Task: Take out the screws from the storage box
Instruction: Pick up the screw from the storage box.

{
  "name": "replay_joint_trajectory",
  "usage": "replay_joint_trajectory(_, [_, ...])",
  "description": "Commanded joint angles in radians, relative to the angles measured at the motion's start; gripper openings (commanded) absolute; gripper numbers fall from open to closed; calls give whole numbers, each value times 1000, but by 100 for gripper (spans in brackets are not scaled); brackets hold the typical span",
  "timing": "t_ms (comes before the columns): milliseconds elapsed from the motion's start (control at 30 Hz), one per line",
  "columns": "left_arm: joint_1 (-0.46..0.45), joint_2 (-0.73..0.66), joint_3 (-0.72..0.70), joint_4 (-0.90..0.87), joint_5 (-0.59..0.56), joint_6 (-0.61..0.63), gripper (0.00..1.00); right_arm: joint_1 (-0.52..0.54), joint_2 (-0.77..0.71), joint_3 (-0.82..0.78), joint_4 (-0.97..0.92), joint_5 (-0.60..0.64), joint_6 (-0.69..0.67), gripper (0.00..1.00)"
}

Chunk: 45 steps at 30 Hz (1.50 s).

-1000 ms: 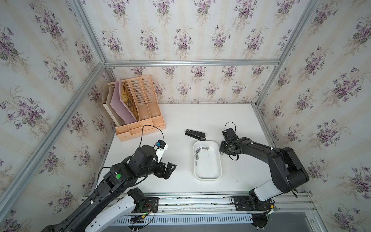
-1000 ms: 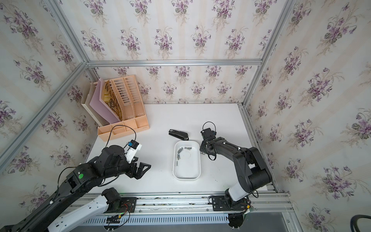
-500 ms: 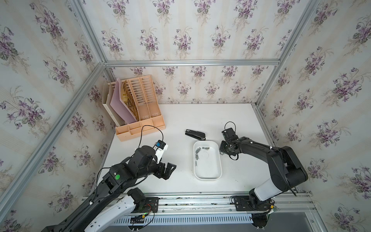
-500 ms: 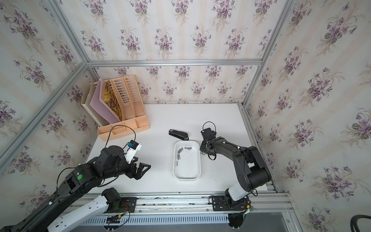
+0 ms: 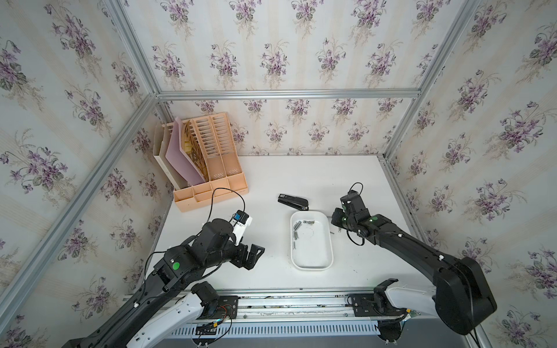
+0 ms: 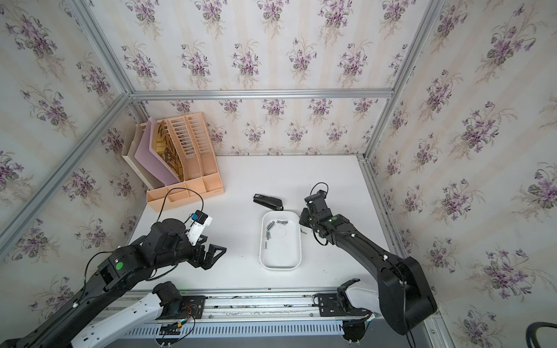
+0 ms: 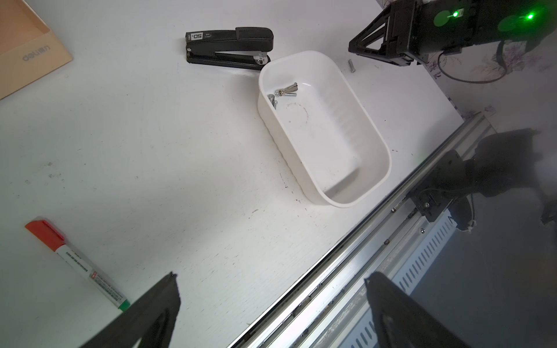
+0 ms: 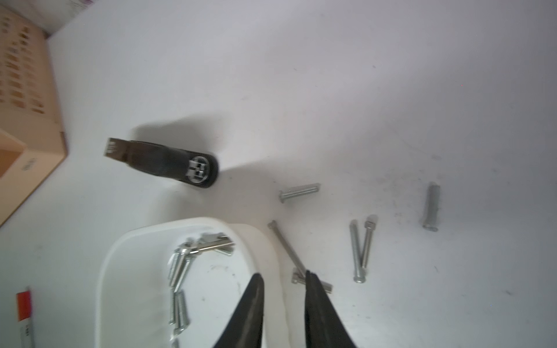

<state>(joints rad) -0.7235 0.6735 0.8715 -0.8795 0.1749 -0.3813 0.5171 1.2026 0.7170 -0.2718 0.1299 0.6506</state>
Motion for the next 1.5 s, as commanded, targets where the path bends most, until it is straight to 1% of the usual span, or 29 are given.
replay_joint_trajectory(0, [0,6,-2,5,-5,-2,99,121,-67,-3,56,97,-37,27])
replay_joint_trajectory(100, [0,6,-2,2,-13,-4,99,222,-74,11,81,144,-71,25])
replay_joint_trajectory(200, [-1,4,0,1,-20,-4,99,292,-40,27,109,141,-102,25])
replay_joint_trajectory(267, [0,7,-1,2,-20,-5,99,314,7,42,115,124,-106,24])
replay_joint_trajectory(400, [0,11,-1,2,-18,-4,99,327,143,85,116,51,-105,20])
replay_joint_trajectory(500, [0,11,-1,-1,-27,-5,99,341,220,110,121,14,-117,21])
replay_joint_trajectory(633, [1,5,1,1,-25,-2,99,346,285,120,134,-43,-117,23])
replay_joint_trajectory(700, [0,7,-1,2,-25,-1,99,347,323,137,121,-58,-117,23])
replay_joint_trajectory(833, [1,11,-2,3,-26,-1,99,347,391,173,83,-54,-114,21])
replay_joint_trajectory(1000, [1,9,-1,5,-21,1,99,350,469,204,63,-77,-117,18])
replay_joint_trajectory(1167, [1,7,-1,4,-16,1,99,355,522,223,36,-66,-116,11])
replay_joint_trajectory(1367, [0,5,-2,3,-19,-1,99,359,524,217,22,-42,-112,13])
replay_joint_trajectory(1467, [0,6,-2,3,-14,-2,99,359,548,232,4,-33,-110,14])
